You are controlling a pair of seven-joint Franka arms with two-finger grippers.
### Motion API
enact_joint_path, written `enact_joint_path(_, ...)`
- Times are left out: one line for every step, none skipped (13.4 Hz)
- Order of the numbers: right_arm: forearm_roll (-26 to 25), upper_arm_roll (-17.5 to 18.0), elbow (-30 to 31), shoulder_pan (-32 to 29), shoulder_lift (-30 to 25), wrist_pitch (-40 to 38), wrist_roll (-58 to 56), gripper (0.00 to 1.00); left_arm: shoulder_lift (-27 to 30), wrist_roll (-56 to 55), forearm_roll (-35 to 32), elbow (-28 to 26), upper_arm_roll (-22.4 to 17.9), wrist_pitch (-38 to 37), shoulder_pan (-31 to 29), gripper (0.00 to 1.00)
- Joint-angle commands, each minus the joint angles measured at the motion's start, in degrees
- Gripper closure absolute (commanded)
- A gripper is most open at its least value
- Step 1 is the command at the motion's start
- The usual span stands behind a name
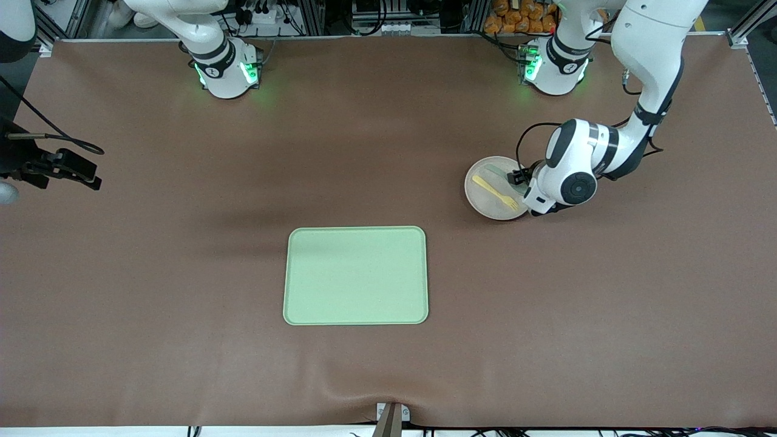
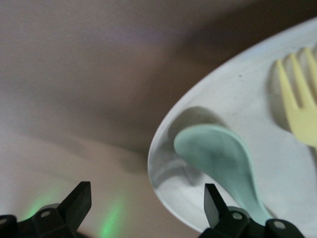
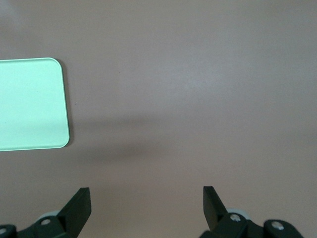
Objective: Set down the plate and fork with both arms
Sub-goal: 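Lower the left gripper and grasp the white plate's rim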
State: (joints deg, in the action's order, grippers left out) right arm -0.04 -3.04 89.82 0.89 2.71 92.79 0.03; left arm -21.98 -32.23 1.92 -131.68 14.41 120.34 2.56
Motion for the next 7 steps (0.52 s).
enact_joint_path(-0.66,0.14,0.45,-0.36,-0.34,-0.15,-0.38,0.00,-0.96,-1.87,0.63,0.11,0.10,1.12,0.61,0.00)
enact_joint_path(-0.66,0.14,0.45,-0.36,-0.34,-0.15,-0.47,0.00,-0.87,-2.57,0.54,0.37,0.10,1.03,0.78,0.00)
enact_joint_path(-0.66,0.14,0.45,-0.36,-0.34,-0.15,-0.47,0.00,-0.96,-3.18,0.54,0.55,0.10,1.03,1.04,0.10)
enact_joint_path(-0.66,0.14,0.53,-0.36,-0.25,-0.15,-0.47,0.00,-0.87,-3.19,0.54,0.64,0.10,1.03,1.74,0.55)
enact_joint_path(-0.66,0.14,0.45,-0.36,0.10,-0.15,-0.47,0.00,-0.96,-3.19,0.10,0.81,0.10,1.03,1.92,0.88)
enact_joint_path(-0.66,0.14,0.45,-0.36,0.10,-0.15,-0.47,0.00,-1.05,-3.19,0.01,1.08,0.10,1.03,2.01,1.00)
enact_joint_path(-0.66,0.14,0.45,-0.36,0.10,-0.06,-0.47,0.00,-1.05,-3.19,-0.07,1.34,0.01,1.03,2.01,1.00)
